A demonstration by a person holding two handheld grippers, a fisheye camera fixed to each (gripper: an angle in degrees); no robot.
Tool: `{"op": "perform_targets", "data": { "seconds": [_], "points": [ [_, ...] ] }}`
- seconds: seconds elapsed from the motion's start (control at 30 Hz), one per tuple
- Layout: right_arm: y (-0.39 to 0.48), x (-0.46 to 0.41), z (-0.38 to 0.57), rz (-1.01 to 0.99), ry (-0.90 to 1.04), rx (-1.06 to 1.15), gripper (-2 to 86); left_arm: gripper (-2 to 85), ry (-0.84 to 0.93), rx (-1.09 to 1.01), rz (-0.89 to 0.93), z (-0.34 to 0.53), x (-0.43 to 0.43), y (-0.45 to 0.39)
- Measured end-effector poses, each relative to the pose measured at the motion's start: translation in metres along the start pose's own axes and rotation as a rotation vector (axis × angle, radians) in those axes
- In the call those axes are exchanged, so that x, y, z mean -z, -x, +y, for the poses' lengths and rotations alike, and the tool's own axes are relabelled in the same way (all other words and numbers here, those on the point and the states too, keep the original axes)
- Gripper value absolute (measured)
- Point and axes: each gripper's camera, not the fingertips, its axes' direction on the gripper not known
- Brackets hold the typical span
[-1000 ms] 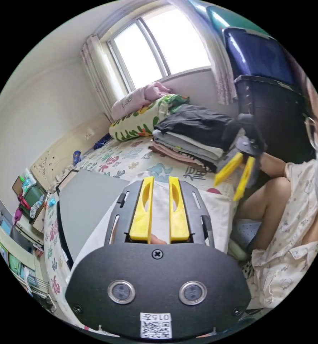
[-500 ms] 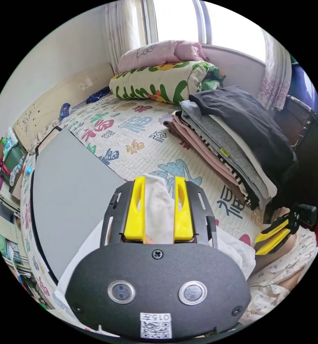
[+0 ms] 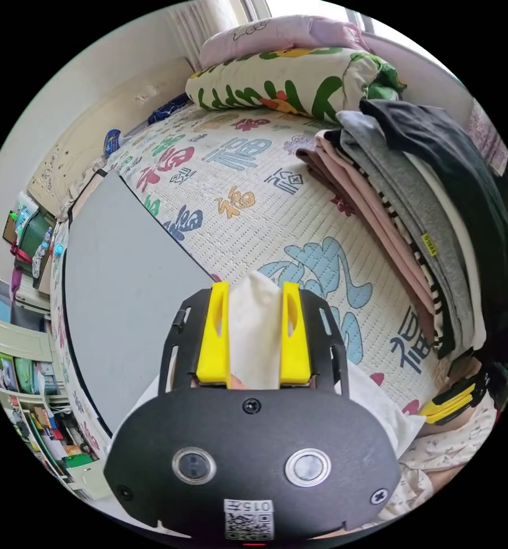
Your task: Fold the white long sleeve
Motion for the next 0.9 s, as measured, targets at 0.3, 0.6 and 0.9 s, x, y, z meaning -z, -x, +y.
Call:
{"op": "perform_targets", "data": {
  "seconds": [0.3, 0.6, 0.9],
  "points": [
    [-0.015, 0.048, 0.021, 0.125, -0.141, -0.106, -0.7, 0.9, -0.111, -0.026, -0.159, 0.060, -0.045, -0.062],
    [-0.005, 0.173, -0.028, 0.308, -0.478, -0.147, -0.5, 0.2, -0.679, 0.228, 0.237, 0.193, 0.061, -0.004],
    [0.029, 0.101, -0.160, -0.422, -0.390, 0.028, -0.1, -0.1, -0.816, 0.318, 0.309, 0.454, 0.057, 0.144]
  ]
}}
